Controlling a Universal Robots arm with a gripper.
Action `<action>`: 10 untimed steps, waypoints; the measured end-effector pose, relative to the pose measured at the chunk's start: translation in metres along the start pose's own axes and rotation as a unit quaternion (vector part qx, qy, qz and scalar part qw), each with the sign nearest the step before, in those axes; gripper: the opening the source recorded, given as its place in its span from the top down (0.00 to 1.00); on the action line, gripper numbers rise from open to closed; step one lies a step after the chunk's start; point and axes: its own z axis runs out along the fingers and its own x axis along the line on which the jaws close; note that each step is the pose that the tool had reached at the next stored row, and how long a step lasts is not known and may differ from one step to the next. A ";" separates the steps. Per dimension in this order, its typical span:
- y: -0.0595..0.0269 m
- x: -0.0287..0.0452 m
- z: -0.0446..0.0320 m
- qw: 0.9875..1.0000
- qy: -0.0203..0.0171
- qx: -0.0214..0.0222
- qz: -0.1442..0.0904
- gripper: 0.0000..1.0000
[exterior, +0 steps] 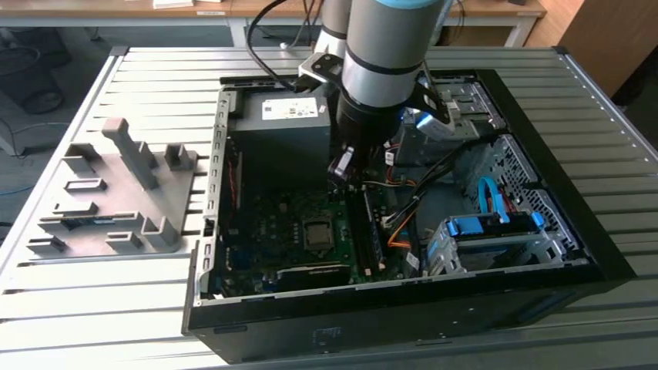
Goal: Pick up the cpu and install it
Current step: 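Install the first cpu locking lever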
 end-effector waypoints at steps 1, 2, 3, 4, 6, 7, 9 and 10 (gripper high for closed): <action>0.0023 -0.0030 0.0005 1.000 0.000 0.000 0.000 0.90; 0.0036 -0.0044 0.0011 1.000 0.000 0.000 0.000 0.90; 0.0050 -0.0053 0.0021 1.000 0.000 0.000 0.000 0.90; 0.0062 -0.0054 0.0035 1.000 0.000 0.000 0.000 0.90; 0.0084 -0.0049 0.0070 1.000 0.000 0.000 -0.001 0.90; 0.0094 -0.0045 0.0088 1.000 0.000 0.000 -0.001 0.90; 0.0108 -0.0044 0.0127 1.000 0.000 0.000 -0.001 0.90; 0.0118 -0.0046 0.0146 1.000 0.000 0.000 -0.001 0.90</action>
